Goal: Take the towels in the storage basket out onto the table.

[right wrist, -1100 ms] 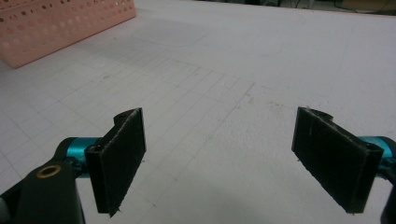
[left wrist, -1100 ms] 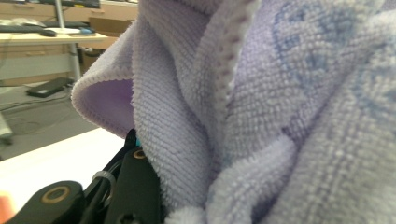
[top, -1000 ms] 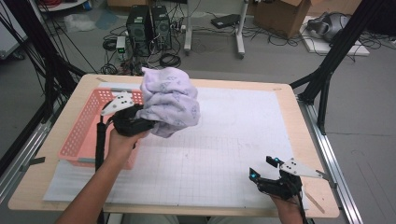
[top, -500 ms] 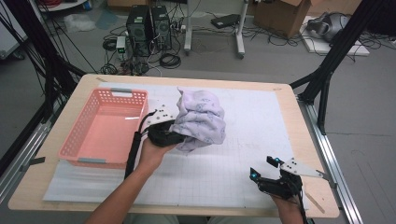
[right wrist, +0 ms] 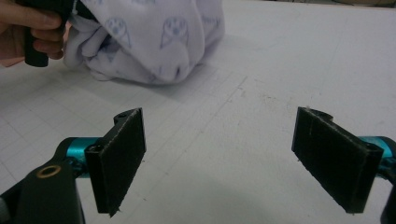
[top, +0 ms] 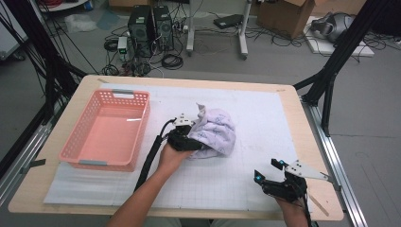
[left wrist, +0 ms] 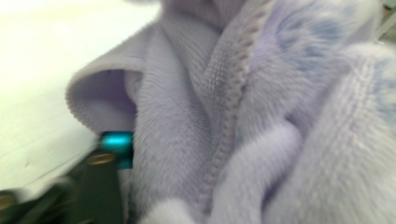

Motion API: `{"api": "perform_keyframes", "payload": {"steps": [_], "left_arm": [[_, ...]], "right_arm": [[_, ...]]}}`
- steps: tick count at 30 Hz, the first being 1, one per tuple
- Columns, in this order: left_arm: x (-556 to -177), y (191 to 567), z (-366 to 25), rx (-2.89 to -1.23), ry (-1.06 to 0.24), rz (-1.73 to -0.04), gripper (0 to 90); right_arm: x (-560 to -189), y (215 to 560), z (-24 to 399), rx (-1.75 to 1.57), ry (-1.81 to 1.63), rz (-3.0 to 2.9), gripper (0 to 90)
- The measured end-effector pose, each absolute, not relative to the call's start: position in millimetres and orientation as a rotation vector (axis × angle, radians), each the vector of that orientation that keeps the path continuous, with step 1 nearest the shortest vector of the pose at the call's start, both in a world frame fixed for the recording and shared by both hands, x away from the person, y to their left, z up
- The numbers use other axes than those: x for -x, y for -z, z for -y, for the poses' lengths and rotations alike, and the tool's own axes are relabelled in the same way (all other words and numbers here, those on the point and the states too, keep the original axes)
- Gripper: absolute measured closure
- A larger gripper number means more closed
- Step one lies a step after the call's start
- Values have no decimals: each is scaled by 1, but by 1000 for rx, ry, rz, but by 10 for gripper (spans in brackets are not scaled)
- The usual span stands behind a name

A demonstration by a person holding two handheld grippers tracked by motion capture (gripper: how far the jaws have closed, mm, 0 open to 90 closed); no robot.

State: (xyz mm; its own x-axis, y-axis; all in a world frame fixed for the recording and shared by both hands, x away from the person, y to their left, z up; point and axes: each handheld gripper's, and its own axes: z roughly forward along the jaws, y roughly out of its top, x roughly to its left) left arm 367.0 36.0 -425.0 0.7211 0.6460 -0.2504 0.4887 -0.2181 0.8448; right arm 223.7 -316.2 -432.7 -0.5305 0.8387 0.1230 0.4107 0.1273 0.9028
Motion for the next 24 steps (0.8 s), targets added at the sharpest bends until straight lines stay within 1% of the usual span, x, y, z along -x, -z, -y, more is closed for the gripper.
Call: {"api": "perform_keyframes", "payload": {"steps": [1,4,8,13,18,19,24], "left_arm": [[-366,423,-38,-1876,-195,-888,275],[-361,415,-43,-1905,-240,-867,275],[-357,408,-47,-1928,-266,-868,253],[-351,398,-55,-1962,-283,-862,253],[-346,381,-71,-1933,-298,-846,262],[-344,377,-72,-1916,-299,-841,275],[-339,362,-80,-1888,-305,-809,274]], "right_arm": [[-224,433,317,-1204,-1379,-1995,165],[-224,433,317,-1214,-1377,-1995,165],[-224,433,317,-1215,-1376,-1993,165],[-224,433,316,-1209,-1374,-1996,165],[-225,433,317,-1211,-1377,-1995,165],[-225,433,316,-1208,-1383,-1993,165],[-228,431,307,-1186,-1394,-2000,164]]}}
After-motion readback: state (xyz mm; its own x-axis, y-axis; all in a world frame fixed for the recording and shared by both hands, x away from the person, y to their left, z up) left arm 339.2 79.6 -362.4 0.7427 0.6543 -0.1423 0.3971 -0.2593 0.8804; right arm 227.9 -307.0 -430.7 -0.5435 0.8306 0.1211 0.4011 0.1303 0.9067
